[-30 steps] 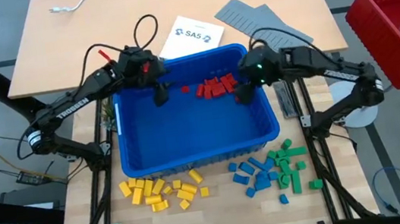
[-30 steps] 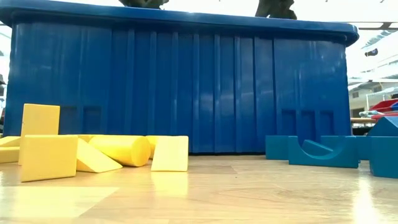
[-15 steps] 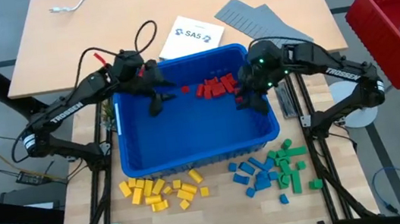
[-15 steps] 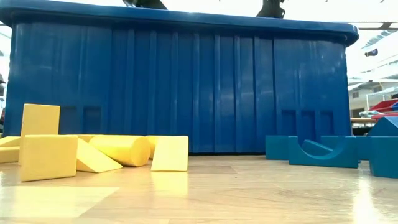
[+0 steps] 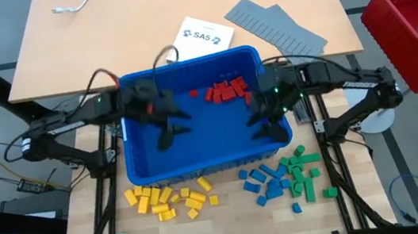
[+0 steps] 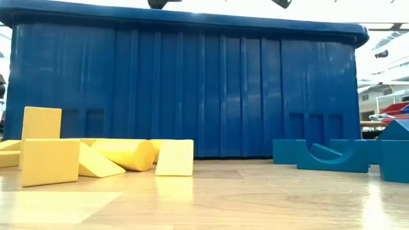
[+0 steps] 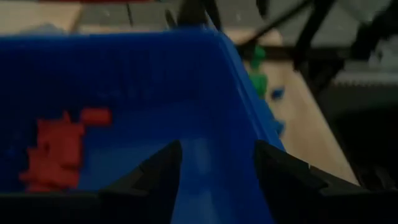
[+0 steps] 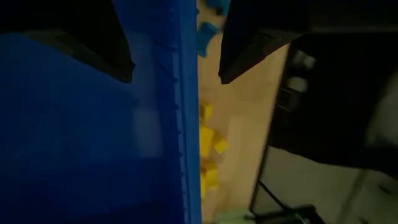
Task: Sort blocks
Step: Remove the blue block from the blue bin
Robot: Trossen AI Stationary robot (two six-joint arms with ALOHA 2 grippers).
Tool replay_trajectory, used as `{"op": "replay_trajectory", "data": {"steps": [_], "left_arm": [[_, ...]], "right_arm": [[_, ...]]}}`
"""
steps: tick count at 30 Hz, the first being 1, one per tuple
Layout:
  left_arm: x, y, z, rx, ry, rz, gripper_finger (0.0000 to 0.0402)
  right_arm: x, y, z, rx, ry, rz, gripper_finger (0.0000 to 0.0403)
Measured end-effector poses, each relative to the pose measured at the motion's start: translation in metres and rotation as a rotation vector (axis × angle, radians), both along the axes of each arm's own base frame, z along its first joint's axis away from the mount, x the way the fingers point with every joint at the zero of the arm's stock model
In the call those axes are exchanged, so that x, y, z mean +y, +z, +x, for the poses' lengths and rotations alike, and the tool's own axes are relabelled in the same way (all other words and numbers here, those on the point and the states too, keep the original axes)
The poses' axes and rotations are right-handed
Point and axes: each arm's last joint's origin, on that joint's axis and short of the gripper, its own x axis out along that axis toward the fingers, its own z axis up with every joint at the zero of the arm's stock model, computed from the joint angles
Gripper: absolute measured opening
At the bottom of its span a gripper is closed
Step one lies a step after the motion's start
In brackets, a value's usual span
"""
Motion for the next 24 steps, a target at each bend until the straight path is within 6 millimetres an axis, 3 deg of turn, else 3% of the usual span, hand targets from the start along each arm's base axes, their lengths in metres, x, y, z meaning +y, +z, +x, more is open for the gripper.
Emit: {"op": "replay_trajectory", "data": {"steps": [7,12,17,24], "left_arm": [[-0.062,-0.014,-0.011,0.217,-0.003,-0.038,0.0202],[-0.093,-0.026,-0.015,0.351,0.045,-0.093,0.0202],[-0.116,-0.031,-0.014,0.386,0.076,-0.161,0.0201],[-0.131,-0.053,-0.015,0.563,0.145,-0.098,0.0201]], "right_arm": [[0.03,-0.004,-0.003,0.05,0.003,-0.148,0.0228],[0.041,-0.01,-0.007,0.104,0.009,-0.215,0.0228],[0.047,-0.03,-0.007,0.174,0.028,-0.237,0.0228],[0.053,-0.062,-0.004,0.25,0.047,-0.245,0.0228]]}}
